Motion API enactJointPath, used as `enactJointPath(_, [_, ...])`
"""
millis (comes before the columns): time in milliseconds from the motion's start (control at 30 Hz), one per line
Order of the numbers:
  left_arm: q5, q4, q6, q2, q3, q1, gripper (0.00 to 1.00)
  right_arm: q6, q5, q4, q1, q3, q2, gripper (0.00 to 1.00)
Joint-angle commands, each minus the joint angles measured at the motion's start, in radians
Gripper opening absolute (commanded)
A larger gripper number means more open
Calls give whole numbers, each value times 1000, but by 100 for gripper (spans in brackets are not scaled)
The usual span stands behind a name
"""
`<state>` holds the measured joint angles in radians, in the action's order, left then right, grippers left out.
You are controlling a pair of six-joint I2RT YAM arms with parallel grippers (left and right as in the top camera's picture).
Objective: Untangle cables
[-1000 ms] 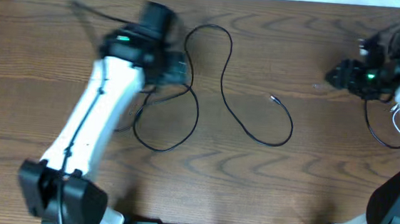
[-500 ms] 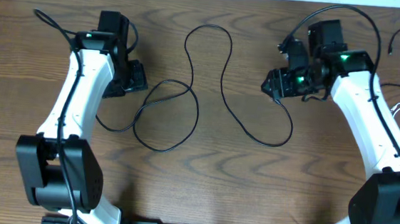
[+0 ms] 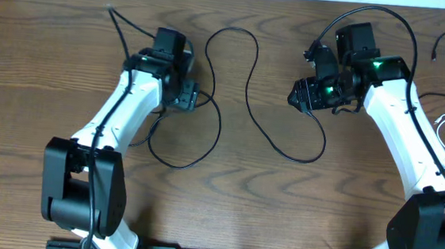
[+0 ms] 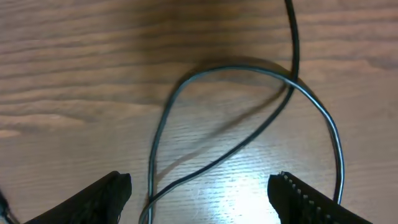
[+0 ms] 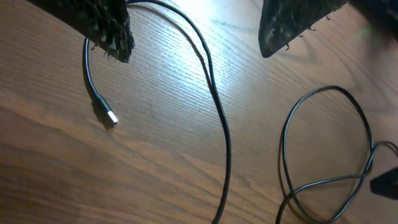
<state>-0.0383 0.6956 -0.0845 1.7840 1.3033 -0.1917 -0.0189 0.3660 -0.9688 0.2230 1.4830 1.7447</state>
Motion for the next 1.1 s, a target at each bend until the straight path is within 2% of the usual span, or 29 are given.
enactJointPath(0, [13, -14, -66, 10, -22, -15, 76, -3, -2, -3, 4, 7, -5, 61])
enactJointPath(167, [13, -31, -129, 10, -62, -42, 75, -3, -2, -9, 4, 7, -5, 60])
enactJointPath(500, [13, -137, -128, 10, -158, -45, 68, -3, -2, -13, 4, 7, -5, 60])
enactJointPath(767, [13, -213, -128, 10, -253, -45, 67, -4, -2, -12, 4, 7, -5, 60])
enactJointPath(933, [13, -227, -93, 10, -272, -45, 66, -3, -2, -13, 4, 7, -5, 60])
enactJointPath(1067, [13, -227, -56, 10, -282, -45, 60, -3, -2, -13, 4, 7, -5, 60])
